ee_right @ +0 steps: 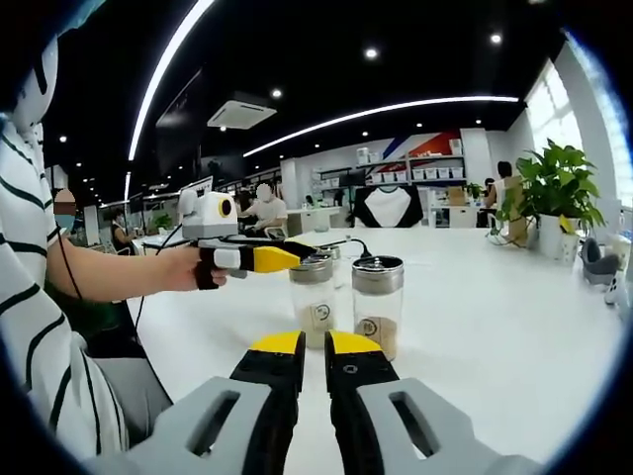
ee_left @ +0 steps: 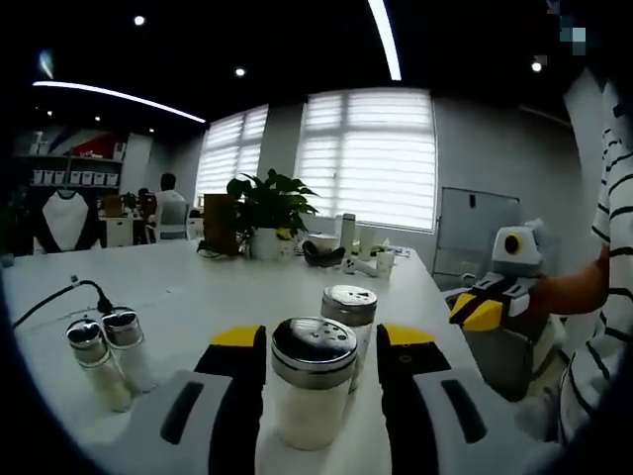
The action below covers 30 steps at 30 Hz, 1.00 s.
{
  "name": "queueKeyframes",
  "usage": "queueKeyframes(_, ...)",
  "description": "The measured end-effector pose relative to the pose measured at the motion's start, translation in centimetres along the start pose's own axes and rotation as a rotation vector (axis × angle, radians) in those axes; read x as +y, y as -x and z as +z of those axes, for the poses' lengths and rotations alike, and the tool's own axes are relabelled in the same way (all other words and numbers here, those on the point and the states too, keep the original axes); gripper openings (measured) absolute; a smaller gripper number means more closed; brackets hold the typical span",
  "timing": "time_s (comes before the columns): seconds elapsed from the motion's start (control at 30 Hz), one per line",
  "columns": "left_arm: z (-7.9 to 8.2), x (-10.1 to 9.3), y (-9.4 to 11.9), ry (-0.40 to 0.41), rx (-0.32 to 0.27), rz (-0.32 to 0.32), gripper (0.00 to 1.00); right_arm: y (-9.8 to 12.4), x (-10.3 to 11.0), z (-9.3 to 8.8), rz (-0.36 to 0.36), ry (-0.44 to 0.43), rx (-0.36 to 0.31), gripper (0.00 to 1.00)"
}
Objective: Rotate the seasoning bottle until the label or dispensing opening points toward the visible target arrow and the bottle remains upright within the marked orientation range
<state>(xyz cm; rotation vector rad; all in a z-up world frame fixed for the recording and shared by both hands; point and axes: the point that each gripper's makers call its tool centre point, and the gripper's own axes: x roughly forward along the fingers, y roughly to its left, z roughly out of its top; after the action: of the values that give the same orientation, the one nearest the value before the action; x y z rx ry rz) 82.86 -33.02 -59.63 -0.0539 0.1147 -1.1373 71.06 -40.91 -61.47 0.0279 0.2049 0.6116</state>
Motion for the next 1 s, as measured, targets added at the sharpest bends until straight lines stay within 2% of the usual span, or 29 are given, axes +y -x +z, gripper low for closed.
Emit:
queueKeyframes(0.13,0.5,0.2,0.0,0.025,-0.048,0.040,0.47,0.1,-0.2,-0.1,-0.013,-0.004,0.004,0.05)
queueKeyframes(0.23,-0.1,0.3,-0.3,0.032,-0.040,0.071,0.47,0.2,-0.7,-0.3,-0.035,-0.011,0.015,0.05)
queueKeyframes(0.43,-0.5,-0.6,-0.7,-0.045,-0.028,0.115,0.47,0.5,-1.0,-0.3,-0.045,-0.021,0.013,0.05)
queueKeyframes(0.63,-0.6,0.2,-1.0,-0.062,-0.025,0.159,0.46,0.5,-1.0,-0.2,-0.047,-0.022,0.013,0.05)
queueKeyframes(0.8,-0.6,0.2,-1.2,-0.074,-0.011,0.143,0.46,0.5,-1.2,-0.2,-0.048,-0.023,0.012,0.05)
queueKeyframes(0.9,-0.7,-0.1,-1.3,-0.091,0.004,0.121,0.41,0.4,-1.2,-0.3,-0.050,-0.025,0.014,0.05)
queueKeyframes(1.0,-0.7,-0.1,-1.3,-0.089,0.004,0.116,0.41,0.4,-1.1,-0.4,-0.048,-0.026,0.015,0.05)
